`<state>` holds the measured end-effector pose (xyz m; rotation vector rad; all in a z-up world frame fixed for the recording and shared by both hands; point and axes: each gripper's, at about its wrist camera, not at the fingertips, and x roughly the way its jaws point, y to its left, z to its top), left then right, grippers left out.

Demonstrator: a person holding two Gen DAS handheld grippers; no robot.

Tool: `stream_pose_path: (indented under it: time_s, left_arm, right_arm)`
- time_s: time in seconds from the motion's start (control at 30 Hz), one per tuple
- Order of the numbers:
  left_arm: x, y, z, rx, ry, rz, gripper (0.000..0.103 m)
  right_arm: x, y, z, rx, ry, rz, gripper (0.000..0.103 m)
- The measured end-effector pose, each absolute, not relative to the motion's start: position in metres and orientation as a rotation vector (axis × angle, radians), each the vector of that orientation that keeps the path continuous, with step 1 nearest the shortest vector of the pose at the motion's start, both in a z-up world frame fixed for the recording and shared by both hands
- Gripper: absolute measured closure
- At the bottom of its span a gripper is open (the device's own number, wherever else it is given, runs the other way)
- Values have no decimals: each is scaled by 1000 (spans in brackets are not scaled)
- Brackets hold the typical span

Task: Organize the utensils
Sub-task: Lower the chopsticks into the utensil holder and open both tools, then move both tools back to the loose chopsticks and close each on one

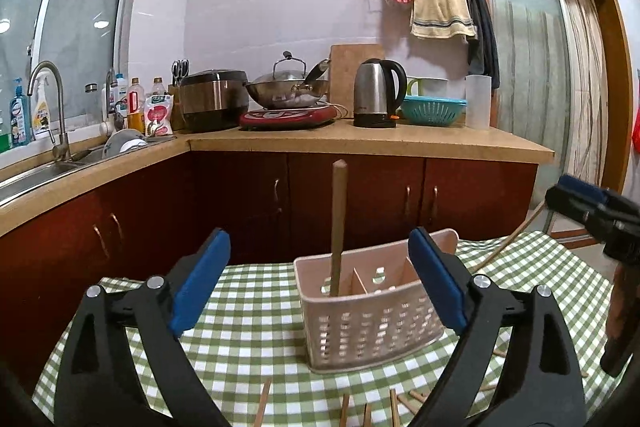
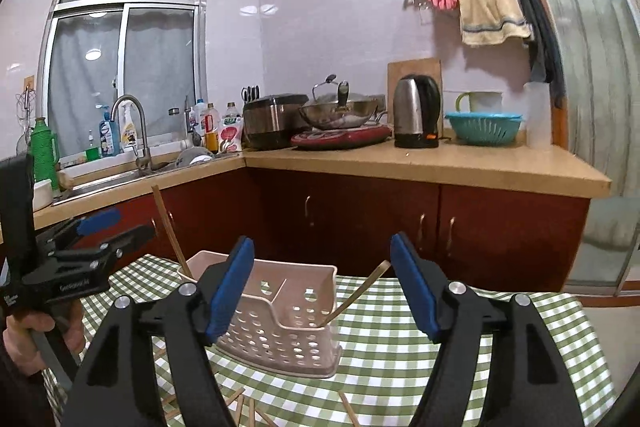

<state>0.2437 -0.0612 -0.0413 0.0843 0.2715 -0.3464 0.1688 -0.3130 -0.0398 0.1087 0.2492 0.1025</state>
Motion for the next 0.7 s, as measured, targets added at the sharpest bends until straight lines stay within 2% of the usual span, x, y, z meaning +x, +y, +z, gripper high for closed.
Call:
stream_pose_path:
  time_s: [0.2,0.37,0.7]
  left_arm:
    - [217,-48,-45,85,277,-317,12]
    - [193,-35,-60,77,301,-291,12]
    - [145,-8,-131,72,478,-278,12]
  right_arm:
    - [129,-308,-32,59,202,81,34]
    - [92,-299,-49,16,200,92,35]
    - [33,-293,-140,38,389,163,57]
